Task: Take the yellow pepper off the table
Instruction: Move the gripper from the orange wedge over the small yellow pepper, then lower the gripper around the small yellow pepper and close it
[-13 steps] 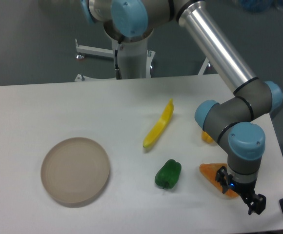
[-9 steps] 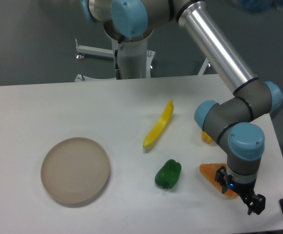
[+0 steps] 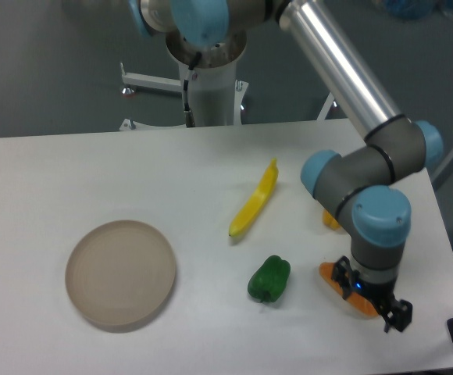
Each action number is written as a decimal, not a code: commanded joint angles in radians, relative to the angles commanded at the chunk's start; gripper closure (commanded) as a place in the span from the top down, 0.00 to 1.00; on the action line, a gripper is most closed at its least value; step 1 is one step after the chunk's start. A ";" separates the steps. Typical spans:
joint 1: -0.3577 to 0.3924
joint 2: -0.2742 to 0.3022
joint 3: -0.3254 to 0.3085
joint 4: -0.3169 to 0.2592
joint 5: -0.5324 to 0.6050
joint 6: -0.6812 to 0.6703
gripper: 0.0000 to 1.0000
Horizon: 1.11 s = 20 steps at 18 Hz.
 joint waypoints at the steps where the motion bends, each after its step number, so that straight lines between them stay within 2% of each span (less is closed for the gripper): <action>1: 0.005 0.028 -0.035 -0.012 0.005 -0.011 1.00; 6: 0.061 0.150 -0.183 -0.084 0.003 -0.009 1.00; 10: 0.092 0.210 -0.295 -0.083 0.011 0.011 1.00; 16: 0.104 0.246 -0.379 -0.095 0.098 0.037 1.00; 17: 0.107 0.243 -0.432 -0.071 0.104 0.038 1.00; 20: 0.109 0.237 -0.439 -0.065 0.106 0.037 1.00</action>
